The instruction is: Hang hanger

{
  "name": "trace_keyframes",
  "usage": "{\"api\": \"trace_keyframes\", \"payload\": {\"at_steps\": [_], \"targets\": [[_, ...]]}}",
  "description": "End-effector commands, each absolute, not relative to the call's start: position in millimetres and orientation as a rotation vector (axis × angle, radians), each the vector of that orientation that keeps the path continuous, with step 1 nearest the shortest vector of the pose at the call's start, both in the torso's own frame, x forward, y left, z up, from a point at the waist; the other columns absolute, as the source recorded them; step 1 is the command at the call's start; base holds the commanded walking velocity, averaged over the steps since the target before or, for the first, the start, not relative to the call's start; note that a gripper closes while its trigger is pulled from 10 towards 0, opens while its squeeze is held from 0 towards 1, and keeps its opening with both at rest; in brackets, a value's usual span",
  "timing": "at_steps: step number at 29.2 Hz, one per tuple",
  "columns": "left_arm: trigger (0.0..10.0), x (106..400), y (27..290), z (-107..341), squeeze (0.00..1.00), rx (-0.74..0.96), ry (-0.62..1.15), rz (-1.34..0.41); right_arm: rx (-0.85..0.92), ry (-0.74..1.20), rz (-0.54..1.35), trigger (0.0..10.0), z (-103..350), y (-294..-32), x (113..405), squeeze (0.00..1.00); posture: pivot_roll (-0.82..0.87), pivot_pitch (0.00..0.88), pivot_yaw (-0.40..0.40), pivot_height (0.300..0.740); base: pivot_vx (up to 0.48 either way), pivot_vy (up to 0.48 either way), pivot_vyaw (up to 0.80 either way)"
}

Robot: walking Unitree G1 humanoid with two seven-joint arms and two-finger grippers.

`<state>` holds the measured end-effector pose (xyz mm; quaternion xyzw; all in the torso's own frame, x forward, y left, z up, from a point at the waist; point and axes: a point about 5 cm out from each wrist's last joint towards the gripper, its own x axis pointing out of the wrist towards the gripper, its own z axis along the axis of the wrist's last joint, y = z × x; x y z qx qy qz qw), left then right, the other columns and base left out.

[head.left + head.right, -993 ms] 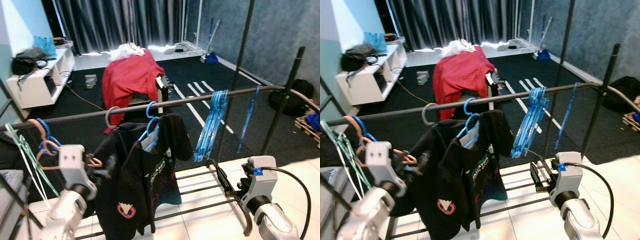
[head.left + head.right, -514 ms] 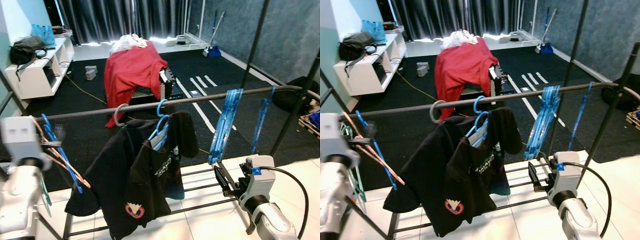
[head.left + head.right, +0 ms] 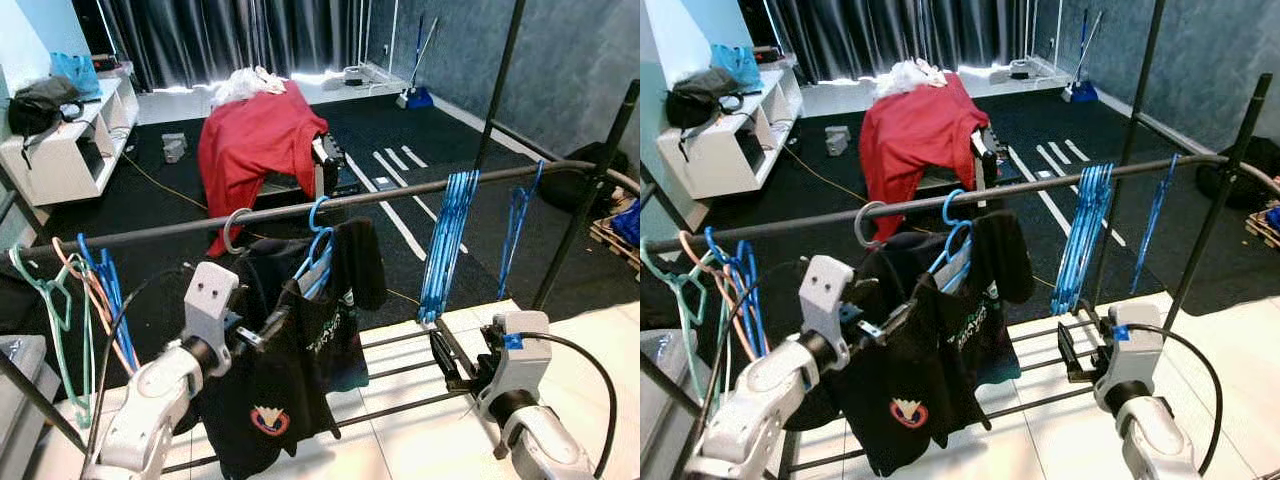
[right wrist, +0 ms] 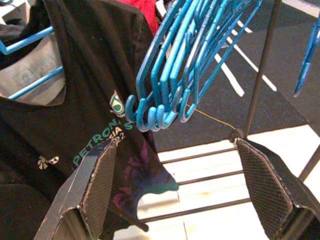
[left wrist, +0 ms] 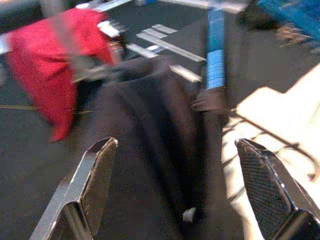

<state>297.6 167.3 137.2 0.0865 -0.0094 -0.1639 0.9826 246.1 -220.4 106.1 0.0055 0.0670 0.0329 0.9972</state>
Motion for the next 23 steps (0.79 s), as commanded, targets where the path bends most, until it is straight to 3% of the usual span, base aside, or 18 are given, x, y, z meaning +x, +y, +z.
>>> {"api": "trace_keyframes", "payload": {"at_steps": [1, 7, 14, 23], "targets": [[10.0, 302.2, 175.1, 135.2, 0.0, 0.204, -0.011, -0.273, 0.03, 0.139, 0.071, 10.0, 105.8, -216.8, 245.3, 0.0, -0.14, 0.0, 0.053, 0.74, 0.0, 0.0, 0.0], [10.0, 312.9, 179.3, 140.4, 0.0, 0.162, -0.03, -0.183, 0.033, 0.139, 0.07, 10.0, 106.4, -216.8, 245.8, 0.0, -0.15, 0.0, 0.057, 0.74, 0.0, 0.0, 0.0], [10.0, 317.6, 163.8, 121.0, 0.0, -0.015, 0.092, -0.284, 0.033, 0.138, 0.062, 10.0, 106.7, -217.5, 245.9, 0.0, -0.16, 0.0, 0.057, 0.74, 0.0, 0.0, 0.0], [10.0, 332.0, 158.3, 100.3, 0.0, 0.065, 0.233, -0.267, 0.032, 0.139, 0.057, 10.0, 106.6, -218.4, 245.7, 0.0, -0.17, 0.0, 0.062, 0.74, 0.0, 0.0, 0.0]]}}
